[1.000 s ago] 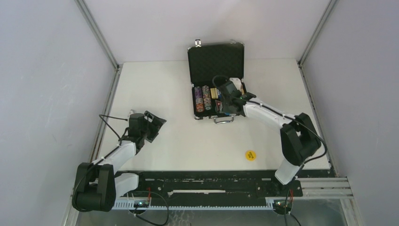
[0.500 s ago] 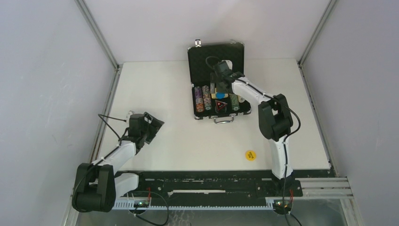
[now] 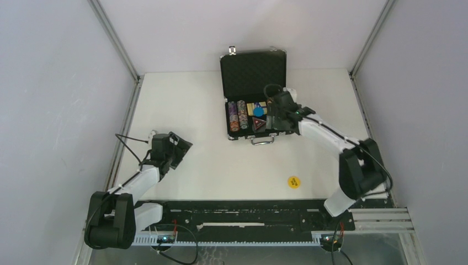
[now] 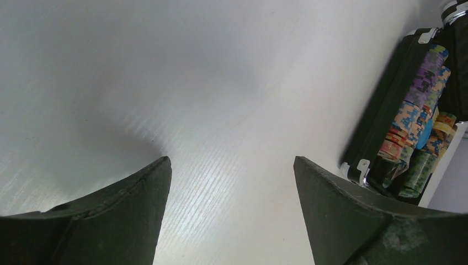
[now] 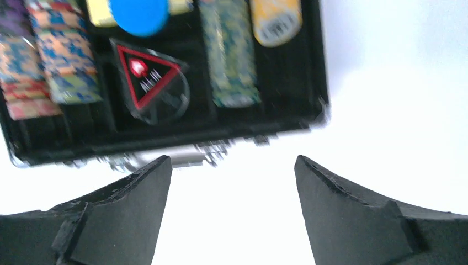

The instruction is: Pack up texas hold em set

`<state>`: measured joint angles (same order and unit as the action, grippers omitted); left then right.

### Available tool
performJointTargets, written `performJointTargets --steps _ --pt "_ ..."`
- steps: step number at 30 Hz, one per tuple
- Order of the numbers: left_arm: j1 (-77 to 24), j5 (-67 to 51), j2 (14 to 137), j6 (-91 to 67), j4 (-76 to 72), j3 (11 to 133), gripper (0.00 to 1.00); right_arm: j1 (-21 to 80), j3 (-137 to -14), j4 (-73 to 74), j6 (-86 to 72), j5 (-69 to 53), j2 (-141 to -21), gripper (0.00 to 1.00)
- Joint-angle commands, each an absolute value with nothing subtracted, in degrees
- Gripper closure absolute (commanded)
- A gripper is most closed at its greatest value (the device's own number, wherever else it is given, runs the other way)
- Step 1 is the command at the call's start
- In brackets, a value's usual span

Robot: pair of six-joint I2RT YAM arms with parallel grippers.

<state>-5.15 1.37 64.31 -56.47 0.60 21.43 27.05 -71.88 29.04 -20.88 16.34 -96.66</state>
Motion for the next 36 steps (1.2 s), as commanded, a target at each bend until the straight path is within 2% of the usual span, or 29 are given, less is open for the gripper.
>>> performJointTargets --steps 1,6,11,21,30,36 --pt "-6.27 0.75 62.55 -56.0 -1.16 22.94 0.14 26.28 -59.75 28.47 -26.17 18.03 -84.57 0.11" --pt "-9.58 1.5 61.15 -57.17 -1.41 22.98 0.14 28.45 -46.19 32.34 -31.87 18.16 -70.41 0.1" --pt "-14.15 2.33 62.09 -58.13 -0.8 24.25 0.14 36.1 -38.03 37.56 -40.47 21.84 -63.38 0.1" --pt "-18.1 2.7 63.07 -58.32 -0.7 25.53 0.14 45.13 -29.06 40.53 -52.03 24.56 -59.07 0.08" --pt "-18.26 2.69 63.39 -58.34 -0.86 25.63 0.14 47.8 -27.55 39.9 -54.2 24.75 -57.53 0.09" --pt "-18.37 1.81 64.05 -58.43 -1.15 25.82 0.14 47.98 -27.59 40.12 -55.65 24.64 -58.59 0.13"
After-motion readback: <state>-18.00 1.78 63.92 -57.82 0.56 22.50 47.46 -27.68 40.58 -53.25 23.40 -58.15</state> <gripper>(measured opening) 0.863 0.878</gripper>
